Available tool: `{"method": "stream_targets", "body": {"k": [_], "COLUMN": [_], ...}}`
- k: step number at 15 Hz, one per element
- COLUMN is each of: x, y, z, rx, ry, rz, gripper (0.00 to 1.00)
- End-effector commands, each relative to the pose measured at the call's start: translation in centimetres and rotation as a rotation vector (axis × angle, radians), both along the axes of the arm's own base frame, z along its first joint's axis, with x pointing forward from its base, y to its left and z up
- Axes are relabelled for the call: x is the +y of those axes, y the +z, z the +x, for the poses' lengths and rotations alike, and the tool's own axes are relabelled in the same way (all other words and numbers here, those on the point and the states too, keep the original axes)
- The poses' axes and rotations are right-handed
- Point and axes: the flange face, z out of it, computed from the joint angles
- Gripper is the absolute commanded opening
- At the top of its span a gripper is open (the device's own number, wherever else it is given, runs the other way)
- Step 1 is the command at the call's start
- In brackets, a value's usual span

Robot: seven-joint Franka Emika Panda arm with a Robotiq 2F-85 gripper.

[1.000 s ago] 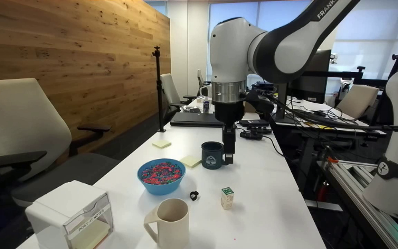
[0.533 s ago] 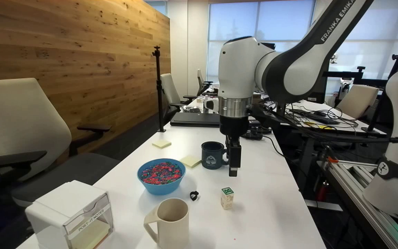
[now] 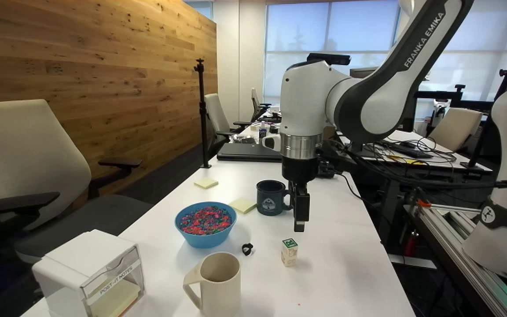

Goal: Put the top cube inside the black cup

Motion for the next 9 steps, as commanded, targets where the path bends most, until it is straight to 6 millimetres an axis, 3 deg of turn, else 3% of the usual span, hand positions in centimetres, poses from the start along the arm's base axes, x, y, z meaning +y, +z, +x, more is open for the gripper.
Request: {"method": "stream_targets", "body": {"k": [1,9], "x": [-0.7,-0.6], "y": [-1.2,-3.1], "z": [0.0,0.3], "rx": [-0.015,-0.012], "ry": [0.028,0.072], "rz": [-0.006,0.002], "gripper": [1.00,1.00]}}
